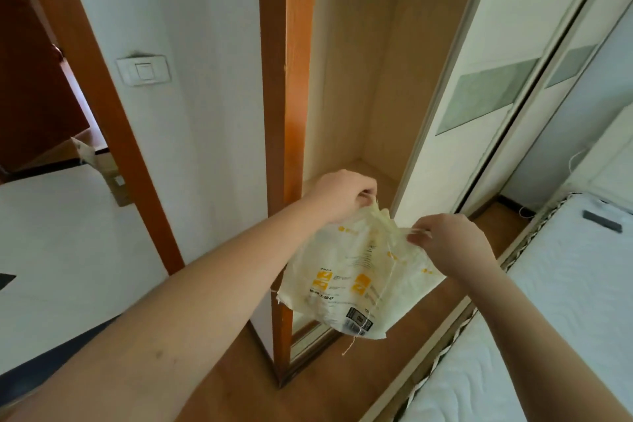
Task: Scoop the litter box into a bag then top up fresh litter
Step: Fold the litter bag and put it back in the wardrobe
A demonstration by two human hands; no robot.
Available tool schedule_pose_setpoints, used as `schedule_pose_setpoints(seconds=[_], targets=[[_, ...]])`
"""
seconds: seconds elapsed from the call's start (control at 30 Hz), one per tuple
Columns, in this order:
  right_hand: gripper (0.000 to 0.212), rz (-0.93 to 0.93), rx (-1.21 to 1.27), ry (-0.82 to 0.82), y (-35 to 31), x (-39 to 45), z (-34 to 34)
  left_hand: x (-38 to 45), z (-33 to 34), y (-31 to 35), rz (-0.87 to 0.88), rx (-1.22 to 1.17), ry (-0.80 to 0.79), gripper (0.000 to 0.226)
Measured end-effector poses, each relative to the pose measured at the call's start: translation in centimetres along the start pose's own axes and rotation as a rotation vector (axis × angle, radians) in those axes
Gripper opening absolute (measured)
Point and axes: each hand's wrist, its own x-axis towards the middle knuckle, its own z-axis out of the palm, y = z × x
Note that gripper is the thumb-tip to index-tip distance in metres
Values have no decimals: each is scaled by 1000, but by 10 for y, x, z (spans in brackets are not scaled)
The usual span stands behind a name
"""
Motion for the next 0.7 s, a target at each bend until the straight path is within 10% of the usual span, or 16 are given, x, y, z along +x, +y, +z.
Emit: schedule_pose_setpoints(seconds=[0.7], targets=[[22,48,-19,12,39,175,32,179,89,-76,-189,18,372,19]])
